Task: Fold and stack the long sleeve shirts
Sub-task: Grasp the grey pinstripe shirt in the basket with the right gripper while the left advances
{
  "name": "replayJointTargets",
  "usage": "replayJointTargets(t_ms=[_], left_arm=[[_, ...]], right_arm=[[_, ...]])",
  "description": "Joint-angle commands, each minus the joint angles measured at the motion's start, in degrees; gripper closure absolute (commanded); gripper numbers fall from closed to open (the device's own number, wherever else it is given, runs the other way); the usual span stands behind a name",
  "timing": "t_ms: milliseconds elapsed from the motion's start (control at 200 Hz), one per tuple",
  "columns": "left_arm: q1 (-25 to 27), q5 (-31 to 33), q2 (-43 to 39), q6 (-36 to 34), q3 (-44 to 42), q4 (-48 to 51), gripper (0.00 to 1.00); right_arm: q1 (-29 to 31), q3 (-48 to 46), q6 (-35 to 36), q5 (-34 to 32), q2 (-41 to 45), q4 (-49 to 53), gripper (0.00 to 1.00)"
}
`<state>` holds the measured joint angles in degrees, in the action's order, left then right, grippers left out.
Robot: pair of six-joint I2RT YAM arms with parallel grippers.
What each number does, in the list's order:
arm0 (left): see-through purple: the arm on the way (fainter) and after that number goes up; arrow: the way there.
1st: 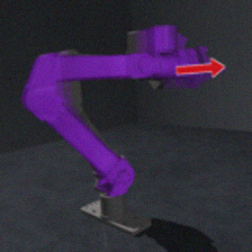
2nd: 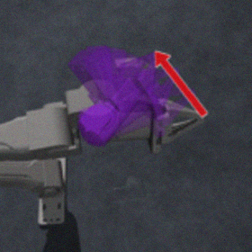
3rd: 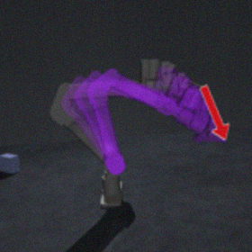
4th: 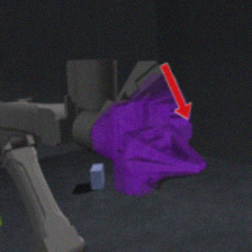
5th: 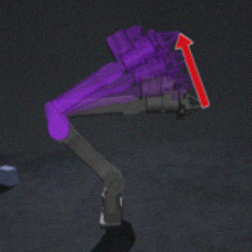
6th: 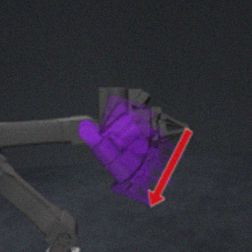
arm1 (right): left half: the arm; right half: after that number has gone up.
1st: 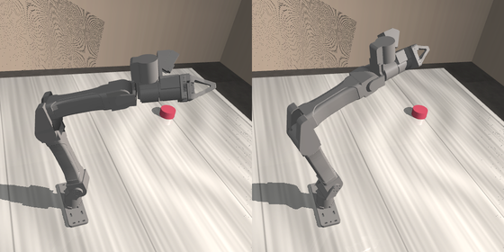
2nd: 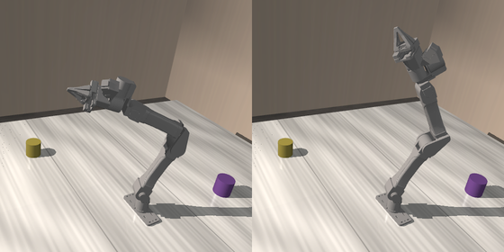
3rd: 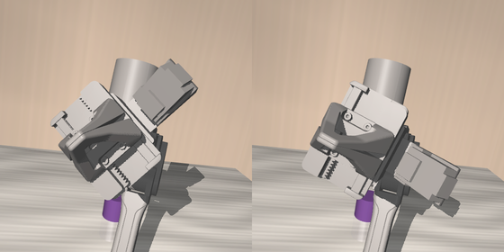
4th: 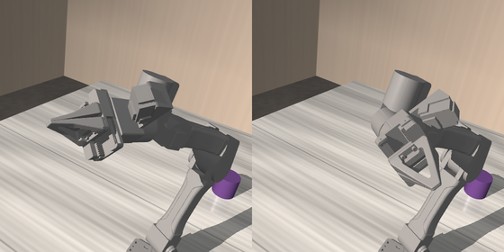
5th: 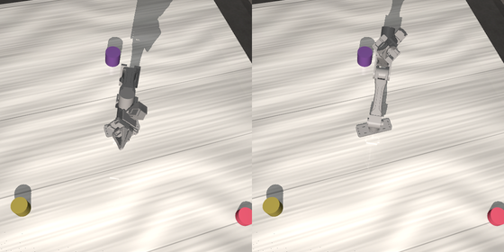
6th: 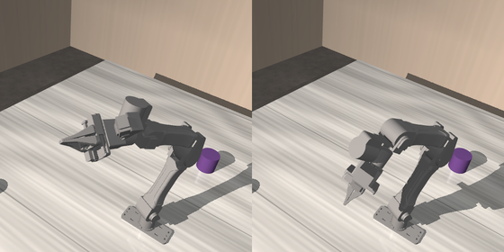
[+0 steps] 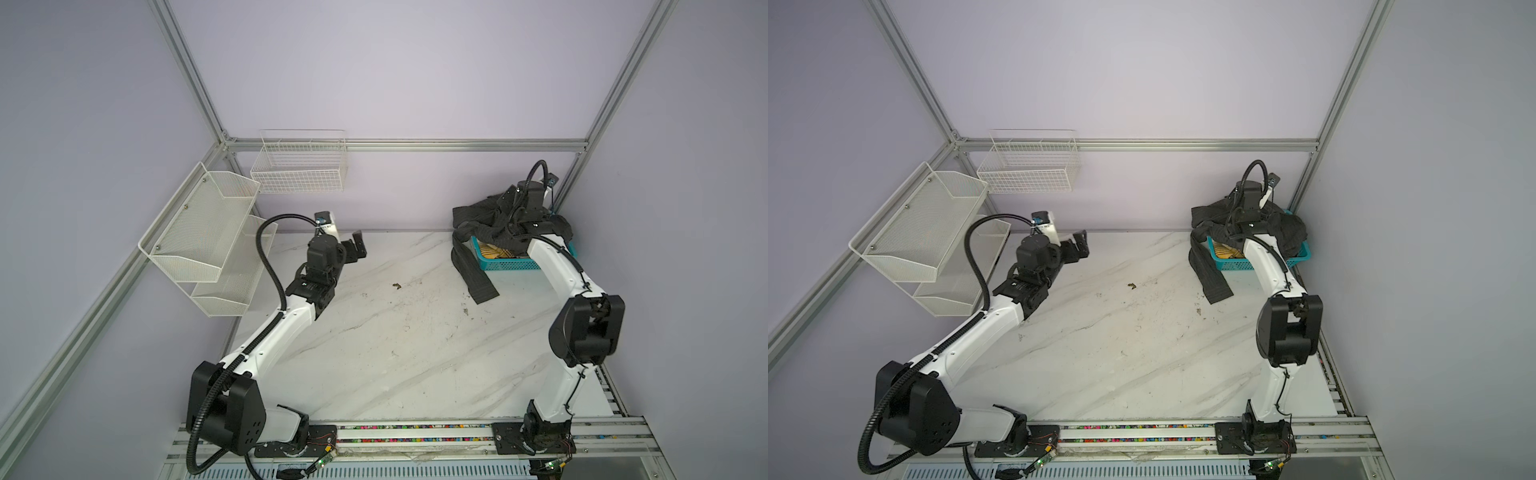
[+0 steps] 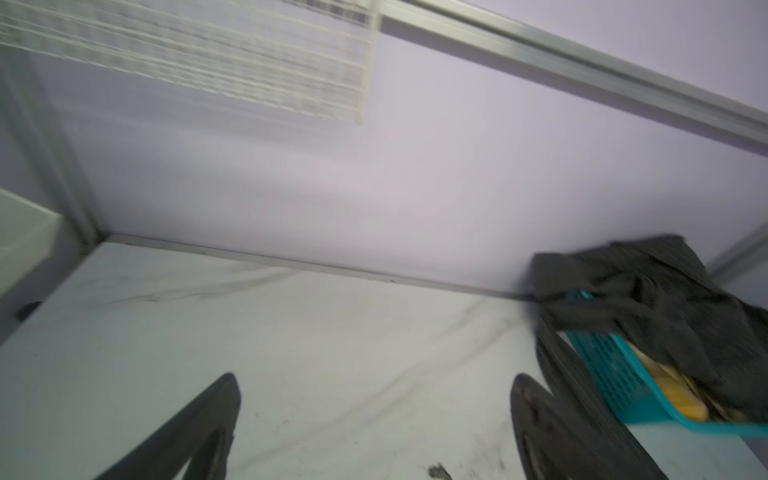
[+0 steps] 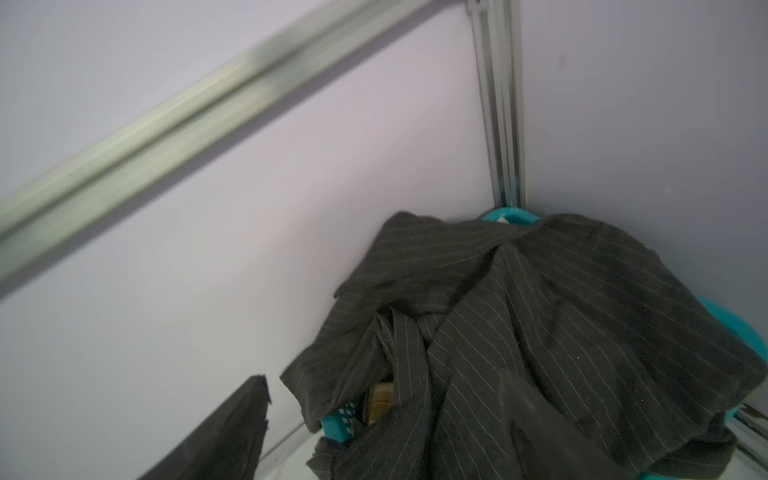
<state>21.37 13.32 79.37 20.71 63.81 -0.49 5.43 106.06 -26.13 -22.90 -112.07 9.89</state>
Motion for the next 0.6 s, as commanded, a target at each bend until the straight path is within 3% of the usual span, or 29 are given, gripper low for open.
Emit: replayJointTargets(t_ms=[0,245,425,595], left_arm=[[1.99,-3.87,0.53,3.25,1.98,7.41,0.00],[3.15,-7.44,0.89,2.22,1.86,12.65,0.00],[3.20,-9.31,1.06,1.27,2.38,14.80,0.07],[3.24,-9.28,3.99,2.09,2.57,15.95,0.10]], right_arm=[[0.37,4.98,1.11,-1.56,-3.90,13.79,0.15],[0.19,6.88,-0.88,-2.28,-7.04,17.16,0.16],[0.19,7.07,1.93,2.38,-9.96,14.77,0.16],[0.19,11.81,3.78,7.37,-14.35,15.38,0.23]])
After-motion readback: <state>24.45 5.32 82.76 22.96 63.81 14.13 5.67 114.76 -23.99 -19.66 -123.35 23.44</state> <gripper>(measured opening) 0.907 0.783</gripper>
